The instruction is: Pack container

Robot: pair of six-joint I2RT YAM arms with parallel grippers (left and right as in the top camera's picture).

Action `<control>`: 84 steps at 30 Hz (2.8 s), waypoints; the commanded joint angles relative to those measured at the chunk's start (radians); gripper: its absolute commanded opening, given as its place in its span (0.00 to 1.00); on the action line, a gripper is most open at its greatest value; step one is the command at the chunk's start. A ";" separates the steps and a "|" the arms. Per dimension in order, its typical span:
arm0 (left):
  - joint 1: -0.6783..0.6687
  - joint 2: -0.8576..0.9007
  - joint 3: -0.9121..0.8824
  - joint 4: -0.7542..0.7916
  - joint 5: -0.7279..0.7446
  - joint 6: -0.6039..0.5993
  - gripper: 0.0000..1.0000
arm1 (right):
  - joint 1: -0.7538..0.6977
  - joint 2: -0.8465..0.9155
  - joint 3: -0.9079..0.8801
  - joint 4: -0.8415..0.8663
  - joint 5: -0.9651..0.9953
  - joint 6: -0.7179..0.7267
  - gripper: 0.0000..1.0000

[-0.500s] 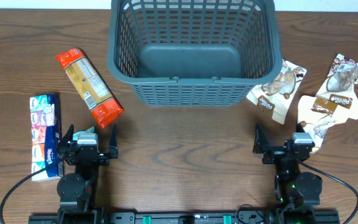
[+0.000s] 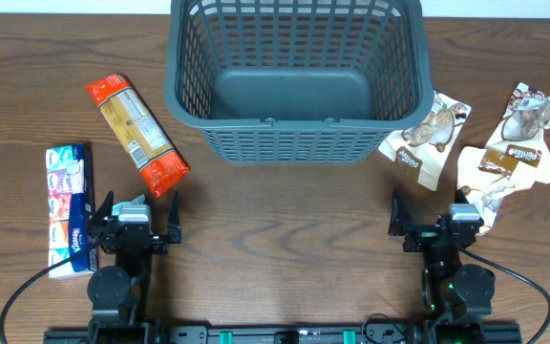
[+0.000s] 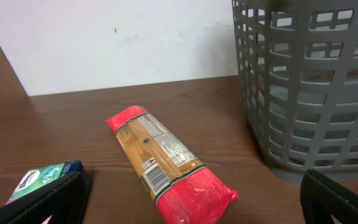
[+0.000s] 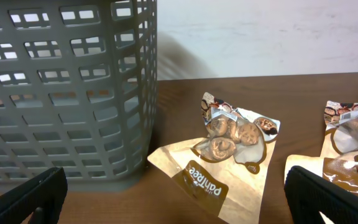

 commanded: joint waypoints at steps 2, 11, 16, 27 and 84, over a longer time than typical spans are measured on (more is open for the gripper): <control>-0.004 -0.005 -0.015 -0.045 -0.032 -0.009 0.99 | -0.006 -0.007 -0.006 0.001 0.003 0.016 0.99; -0.004 -0.005 -0.015 -0.045 -0.032 -0.009 0.99 | -0.006 -0.007 -0.006 0.001 0.004 0.016 0.99; -0.004 -0.005 -0.015 -0.045 -0.032 -0.009 0.99 | -0.006 -0.007 -0.006 0.001 0.004 0.016 0.99; -0.004 -0.005 -0.015 -0.045 -0.032 -0.009 0.99 | -0.006 -0.007 -0.006 0.003 0.045 0.016 0.99; -0.004 -0.005 -0.015 -0.043 -0.034 -0.108 0.99 | -0.208 0.898 1.429 -1.190 0.195 0.123 0.99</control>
